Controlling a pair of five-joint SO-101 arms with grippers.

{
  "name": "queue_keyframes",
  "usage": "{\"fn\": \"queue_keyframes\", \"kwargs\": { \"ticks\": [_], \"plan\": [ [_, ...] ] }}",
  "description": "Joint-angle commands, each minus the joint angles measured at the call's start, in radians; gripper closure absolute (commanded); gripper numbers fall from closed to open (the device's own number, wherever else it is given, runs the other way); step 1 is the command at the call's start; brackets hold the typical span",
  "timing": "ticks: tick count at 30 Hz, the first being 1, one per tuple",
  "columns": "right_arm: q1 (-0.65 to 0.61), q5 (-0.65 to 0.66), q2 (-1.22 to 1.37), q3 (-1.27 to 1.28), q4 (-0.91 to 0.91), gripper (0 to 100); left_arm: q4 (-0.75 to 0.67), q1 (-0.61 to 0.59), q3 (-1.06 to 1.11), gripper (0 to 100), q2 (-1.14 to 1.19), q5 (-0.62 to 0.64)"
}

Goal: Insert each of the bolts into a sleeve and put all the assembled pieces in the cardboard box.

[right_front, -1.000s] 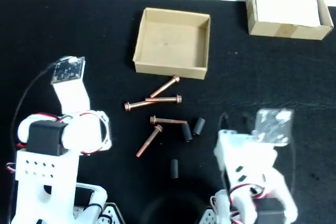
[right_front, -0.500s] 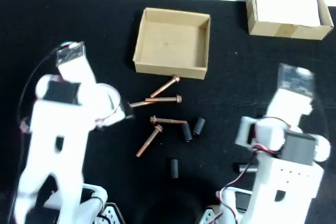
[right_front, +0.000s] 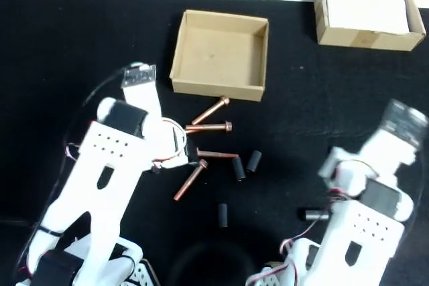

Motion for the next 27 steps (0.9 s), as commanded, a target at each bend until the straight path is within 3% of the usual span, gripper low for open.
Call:
{"fn": "queue_keyframes", "kwargs": {
  "ticks": [1,4,8,9,13,18,20,27],
  "plan": [
    [0.045,0.123,0.044,0.048,-0.096,98.2,-0.051,0.015,0.010,71,0.001,0.005],
    [0.047,0.129,0.074,0.047,-0.102,93.0,-0.064,0.013,-0.001,78,0.001,0.003],
    [0.045,0.123,0.087,0.047,-0.153,83.3,-0.120,0.012,-0.010,99,-0.001,-0.021],
    [0.045,0.123,0.090,0.051,-0.173,83.4,-0.138,0.012,-0.002,99,-0.001,-0.046],
    [0.039,0.127,0.139,0.051,-0.225,99.7,-0.218,-0.010,0.021,90,0.001,-0.091],
    [0.019,0.078,0.289,0.036,-0.288,84.8,-0.344,-0.067,0.119,72,0.001,-0.094],
    [0.016,0.029,0.369,0.010,-0.298,83.3,-0.373,-0.084,0.156,68,0.001,-0.092],
    [-0.021,-0.003,0.671,-0.196,-0.285,83.6,-0.477,-0.107,0.243,66,0.001,-0.091]
  ]
}}
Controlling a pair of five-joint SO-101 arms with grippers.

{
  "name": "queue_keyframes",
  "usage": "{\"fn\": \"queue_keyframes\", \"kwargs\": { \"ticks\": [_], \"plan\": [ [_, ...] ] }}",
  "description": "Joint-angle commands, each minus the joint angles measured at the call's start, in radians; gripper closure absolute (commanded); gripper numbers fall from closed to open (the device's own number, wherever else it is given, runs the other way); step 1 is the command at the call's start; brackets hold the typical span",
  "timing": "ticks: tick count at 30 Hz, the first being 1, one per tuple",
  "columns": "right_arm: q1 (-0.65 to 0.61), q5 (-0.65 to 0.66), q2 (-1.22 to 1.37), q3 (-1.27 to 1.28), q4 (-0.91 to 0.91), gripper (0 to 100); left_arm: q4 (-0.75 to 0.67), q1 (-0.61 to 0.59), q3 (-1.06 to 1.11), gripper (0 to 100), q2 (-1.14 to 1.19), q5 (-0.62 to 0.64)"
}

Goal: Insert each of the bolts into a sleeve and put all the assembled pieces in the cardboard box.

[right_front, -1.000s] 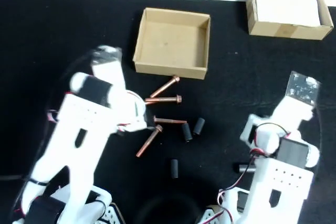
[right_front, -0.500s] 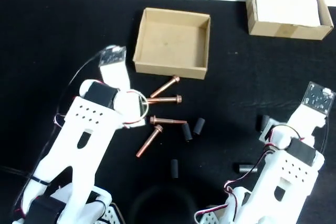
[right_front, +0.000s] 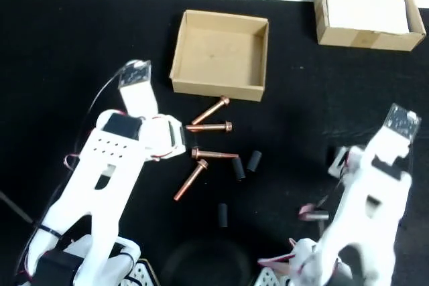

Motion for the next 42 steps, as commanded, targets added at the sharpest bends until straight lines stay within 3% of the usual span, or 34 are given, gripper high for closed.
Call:
{"fn": "queue_keyframes", "kwargs": {
  "ticks": [1,8,24,33,39,42],
  "plan": [
    [-0.033,-0.008,0.134,-0.142,0.013,83.6,-0.063,-0.012,0.018,66,0.001,-0.002],
    [-0.077,-0.038,0.346,-0.346,0.102,83.6,-0.066,-0.013,0.025,66,0.001,-0.003],
    [-0.091,-0.049,0.535,-0.441,0.082,83.6,-0.074,-0.065,0.067,66,0.001,-0.002],
    [-0.163,0.089,0.636,-0.578,0.139,83.7,-0.074,-0.081,0.077,66,0.001,-0.002],
    [-0.193,0.183,0.719,-0.628,0.156,99.6,-0.074,-0.079,0.145,66,0.001,-0.002],
    [-0.205,0.193,0.746,-0.661,0.232,99.1,-0.074,-0.079,0.171,66,0.001,-0.002]
  ]
}}
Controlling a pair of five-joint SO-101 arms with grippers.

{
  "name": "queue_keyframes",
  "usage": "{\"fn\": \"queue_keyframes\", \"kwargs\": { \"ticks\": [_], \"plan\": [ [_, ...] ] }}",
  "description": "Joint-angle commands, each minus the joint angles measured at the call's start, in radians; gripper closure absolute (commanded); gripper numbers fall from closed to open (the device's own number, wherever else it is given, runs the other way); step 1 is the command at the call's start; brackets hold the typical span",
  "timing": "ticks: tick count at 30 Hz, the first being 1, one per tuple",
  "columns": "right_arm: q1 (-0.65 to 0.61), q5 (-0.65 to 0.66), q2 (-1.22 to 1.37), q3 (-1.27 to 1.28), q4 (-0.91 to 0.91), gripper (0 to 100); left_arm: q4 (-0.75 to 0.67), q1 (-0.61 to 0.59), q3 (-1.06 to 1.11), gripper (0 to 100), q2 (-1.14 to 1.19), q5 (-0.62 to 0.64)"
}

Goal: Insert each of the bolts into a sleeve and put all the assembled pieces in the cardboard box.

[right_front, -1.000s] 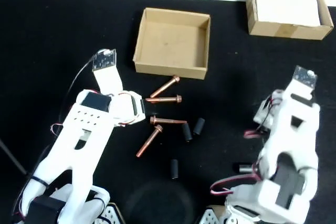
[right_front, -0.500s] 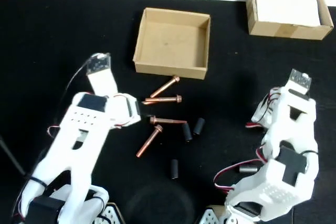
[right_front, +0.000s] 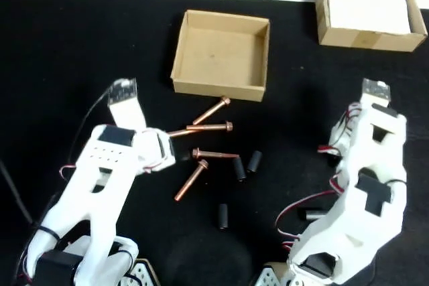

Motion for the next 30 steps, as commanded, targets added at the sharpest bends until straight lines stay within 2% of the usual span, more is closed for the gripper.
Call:
{"fn": "queue_keyframes", "kwargs": {
  "ticks": [1,6,13,16,18,20,22,26,30],
  "plan": [
    [-0.077,0.021,0.031,-0.059,0.073,99.1,-0.011,-0.002,0.013,66,0.001,0.000],
    [-0.074,-0.011,0.030,-0.156,0.213,99.1,-0.011,0.001,0.016,66,-0.002,0.018],
    [-0.070,-0.031,0.028,-0.484,0.561,99.1,-0.011,0.002,-0.036,67,-0.008,0.101],
    [-0.070,-0.078,0.028,-0.645,0.707,99.1,-0.011,0.004,-0.067,76,-0.004,0.107],
    [-0.067,-0.083,-0.007,-0.690,0.708,99.1,-0.011,0.013,-0.094,86,-0.001,0.104],
    [-0.059,-0.083,-0.085,-0.656,0.705,99.1,-0.012,0.016,-0.127,95,-0.001,0.103],
    [-0.077,-0.077,-0.173,-0.598,0.705,99.1,-0.032,0.024,-0.143,99,-0.001,0.103],
    [-0.133,-0.074,-0.386,-0.429,0.705,99.1,-0.127,0.025,-0.145,96,0.001,0.104],
    [-0.189,-0.074,-0.591,-0.248,0.700,99.1,-0.201,0.025,-0.145,86,0.002,0.104]
  ]
}}
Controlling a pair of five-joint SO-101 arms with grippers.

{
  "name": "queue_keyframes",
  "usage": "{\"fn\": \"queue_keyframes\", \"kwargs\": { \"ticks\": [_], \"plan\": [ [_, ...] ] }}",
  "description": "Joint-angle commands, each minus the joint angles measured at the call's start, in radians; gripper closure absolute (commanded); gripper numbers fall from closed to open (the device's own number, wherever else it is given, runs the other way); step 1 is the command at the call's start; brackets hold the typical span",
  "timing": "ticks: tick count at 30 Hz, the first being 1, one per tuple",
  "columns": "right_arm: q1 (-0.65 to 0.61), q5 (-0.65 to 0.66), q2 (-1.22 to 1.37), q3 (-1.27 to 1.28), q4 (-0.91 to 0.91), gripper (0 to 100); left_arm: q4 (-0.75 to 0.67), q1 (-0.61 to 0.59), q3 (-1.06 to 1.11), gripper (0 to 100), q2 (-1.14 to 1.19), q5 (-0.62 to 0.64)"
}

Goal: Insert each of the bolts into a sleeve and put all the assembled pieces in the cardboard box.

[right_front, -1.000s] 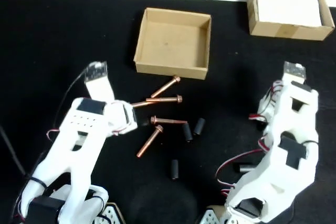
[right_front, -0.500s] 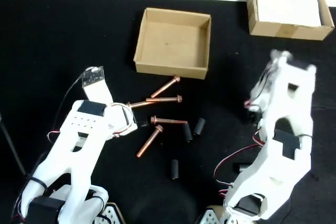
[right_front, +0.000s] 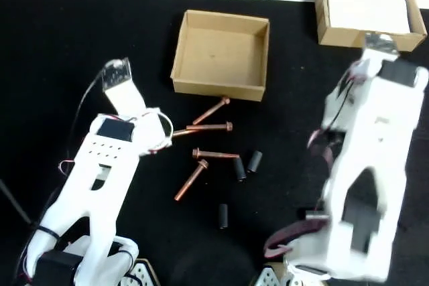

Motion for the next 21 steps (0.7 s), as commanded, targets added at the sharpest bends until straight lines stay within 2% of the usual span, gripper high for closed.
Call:
{"fn": "queue_keyframes", "kwargs": {
  "ticks": [1,5,7,10,16,21],
  "plan": [
    [-0.048,0.002,-0.211,0.133,-0.005,99.1,-0.068,0.015,-0.039,84,0.004,0.005],
    [-0.053,-0.006,-0.292,0.259,-0.094,99.2,-0.071,0.015,-0.071,82,0.093,0.011],
    [-0.053,-0.008,-0.292,0.295,-0.116,99.2,-0.052,0.015,-0.102,82,0.176,0.061],
    [-0.053,-0.008,-0.292,0.331,-0.127,99.2,0.044,0.015,-0.199,82,0.312,0.163],
    [-0.053,-0.008,-0.294,0.351,-0.124,99.2,0.316,0.120,-0.483,81,0.564,0.319],
    [-0.053,-0.008,-0.298,0.352,-0.120,99.2,0.419,0.159,-0.704,81,0.746,0.351]
  ]
}}
